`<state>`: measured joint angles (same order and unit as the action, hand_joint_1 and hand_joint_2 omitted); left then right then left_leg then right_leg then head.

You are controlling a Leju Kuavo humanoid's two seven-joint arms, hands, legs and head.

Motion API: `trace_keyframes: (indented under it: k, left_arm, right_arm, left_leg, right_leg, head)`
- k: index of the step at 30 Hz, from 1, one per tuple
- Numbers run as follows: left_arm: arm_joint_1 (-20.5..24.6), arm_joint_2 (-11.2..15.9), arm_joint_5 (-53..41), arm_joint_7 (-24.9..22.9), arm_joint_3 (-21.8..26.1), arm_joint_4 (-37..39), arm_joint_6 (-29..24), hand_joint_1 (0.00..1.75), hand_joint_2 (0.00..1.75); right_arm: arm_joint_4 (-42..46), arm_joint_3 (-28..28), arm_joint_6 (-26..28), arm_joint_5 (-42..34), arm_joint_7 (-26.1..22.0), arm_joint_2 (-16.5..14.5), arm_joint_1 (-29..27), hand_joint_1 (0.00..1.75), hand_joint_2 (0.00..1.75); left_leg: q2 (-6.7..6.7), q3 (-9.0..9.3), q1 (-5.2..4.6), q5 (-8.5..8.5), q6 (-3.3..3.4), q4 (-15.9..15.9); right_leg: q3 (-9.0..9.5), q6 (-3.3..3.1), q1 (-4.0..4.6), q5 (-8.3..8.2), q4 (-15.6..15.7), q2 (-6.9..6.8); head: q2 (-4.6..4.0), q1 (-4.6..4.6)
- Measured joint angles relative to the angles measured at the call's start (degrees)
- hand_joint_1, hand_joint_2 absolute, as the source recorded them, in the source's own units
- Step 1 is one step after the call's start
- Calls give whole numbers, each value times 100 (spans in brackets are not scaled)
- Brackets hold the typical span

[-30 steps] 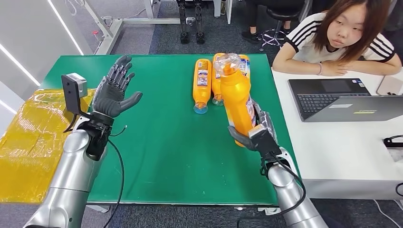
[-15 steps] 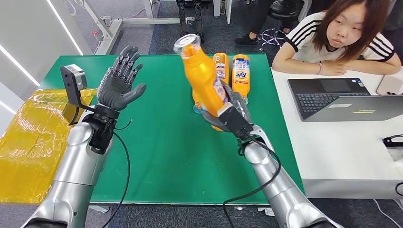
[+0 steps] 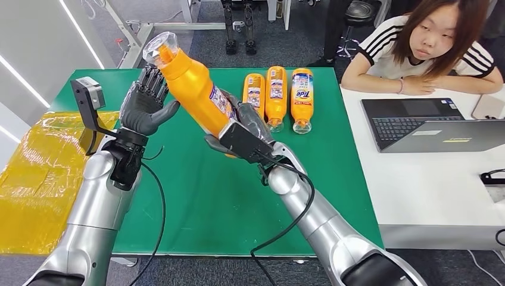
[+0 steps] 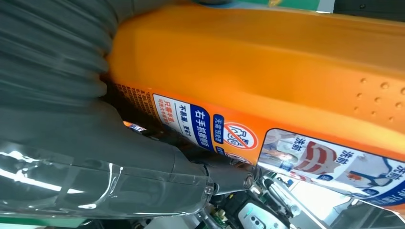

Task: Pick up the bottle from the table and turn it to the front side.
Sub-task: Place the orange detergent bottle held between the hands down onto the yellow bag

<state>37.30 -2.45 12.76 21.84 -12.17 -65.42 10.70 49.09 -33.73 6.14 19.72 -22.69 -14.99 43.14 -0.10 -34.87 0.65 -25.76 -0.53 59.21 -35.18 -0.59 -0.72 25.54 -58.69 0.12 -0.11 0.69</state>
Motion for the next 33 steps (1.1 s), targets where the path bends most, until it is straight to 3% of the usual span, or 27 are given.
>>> trace_keyframes:
  k: [16,24,33]
  left_arm:
    - [-141,259,35,-14,122,-252,-18,0,175]
    - [-241,345,615,-254,149,-450,598,0,175]
    - [-222,273,881,-372,79,-615,774,0,175]
  right_arm:
    - [-444,8,268,-197,-126,-58,158,175,175]
    - [-679,97,343,-133,-211,-39,246,175,175]
    - [-873,90,344,-117,-168,-194,360,175,175]
  left_leg:
    - [0,1,1,0,0,0]
    - [-1,0,0,0,0,1]
    - [0,1,1,0,-1,1]
  right_leg:
    - [-2,0,0,0,0,1]
    - [-2,0,0,0,0,0]
    - [-3,-1,0,0,1,1]
  head:
    - [0,1]
    - [0,0]
    - [0,1]
